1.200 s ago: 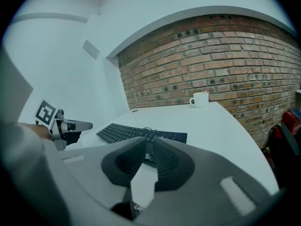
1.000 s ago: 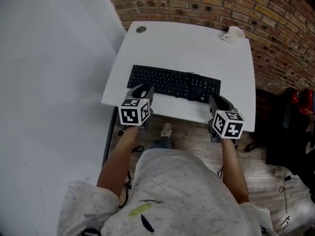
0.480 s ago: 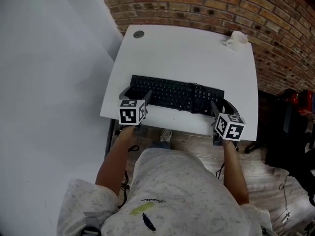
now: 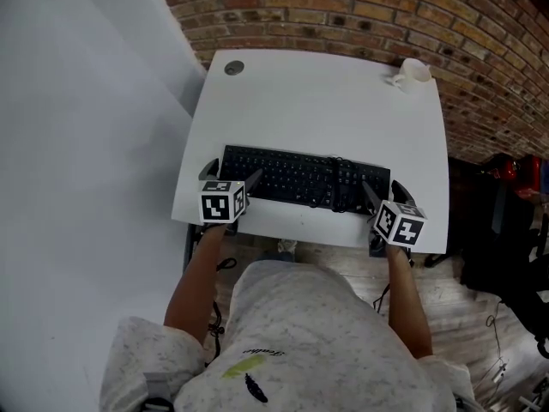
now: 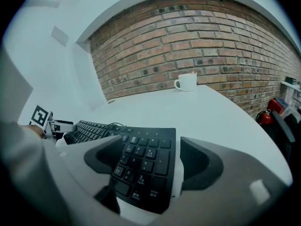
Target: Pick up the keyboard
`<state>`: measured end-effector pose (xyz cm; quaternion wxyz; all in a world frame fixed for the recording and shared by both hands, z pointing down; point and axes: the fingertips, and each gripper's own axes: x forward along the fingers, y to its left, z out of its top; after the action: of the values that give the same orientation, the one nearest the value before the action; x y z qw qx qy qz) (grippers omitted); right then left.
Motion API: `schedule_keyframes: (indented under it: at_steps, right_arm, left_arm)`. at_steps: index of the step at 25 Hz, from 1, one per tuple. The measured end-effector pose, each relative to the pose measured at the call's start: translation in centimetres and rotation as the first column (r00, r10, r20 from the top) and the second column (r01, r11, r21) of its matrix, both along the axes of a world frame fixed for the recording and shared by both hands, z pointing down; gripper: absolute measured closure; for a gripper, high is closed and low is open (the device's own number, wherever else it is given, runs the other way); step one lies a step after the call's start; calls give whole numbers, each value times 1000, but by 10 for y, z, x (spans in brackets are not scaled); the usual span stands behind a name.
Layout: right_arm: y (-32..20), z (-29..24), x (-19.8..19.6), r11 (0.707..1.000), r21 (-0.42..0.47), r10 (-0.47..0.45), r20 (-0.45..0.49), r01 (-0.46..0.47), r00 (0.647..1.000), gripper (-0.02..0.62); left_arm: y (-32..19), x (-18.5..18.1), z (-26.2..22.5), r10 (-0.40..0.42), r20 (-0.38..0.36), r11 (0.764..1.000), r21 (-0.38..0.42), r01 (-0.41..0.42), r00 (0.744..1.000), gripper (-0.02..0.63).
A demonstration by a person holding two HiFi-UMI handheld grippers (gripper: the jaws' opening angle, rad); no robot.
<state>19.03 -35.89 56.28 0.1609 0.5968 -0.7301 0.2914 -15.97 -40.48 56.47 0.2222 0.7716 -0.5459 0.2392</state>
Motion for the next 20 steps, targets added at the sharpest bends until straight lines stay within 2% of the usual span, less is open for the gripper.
schedule_keyframes:
  at_steps: [7, 11, 14, 20]
  right_arm:
    - [-9, 12, -3, 998, -54, 23, 20, -22, 1000, 169]
    - [-12, 16, -4, 997, -79, 24, 45, -21, 999, 167]
    - [-14, 17, -8, 995, -99, 8, 66, -1, 998, 189]
    - [-16, 18, -10, 993, -114, 13, 78, -4, 997, 195]
  left_arm:
    - [-8, -4, 9, 33, -33, 998, -49, -35, 999, 69]
    - [-11, -1, 13, 65, -69, 994, -78, -71, 995, 69]
    - [-12, 0, 15, 78, -93, 991, -105, -88, 993, 69]
    - [-13, 2, 20, 96, -139, 982, -146, -116, 986, 103]
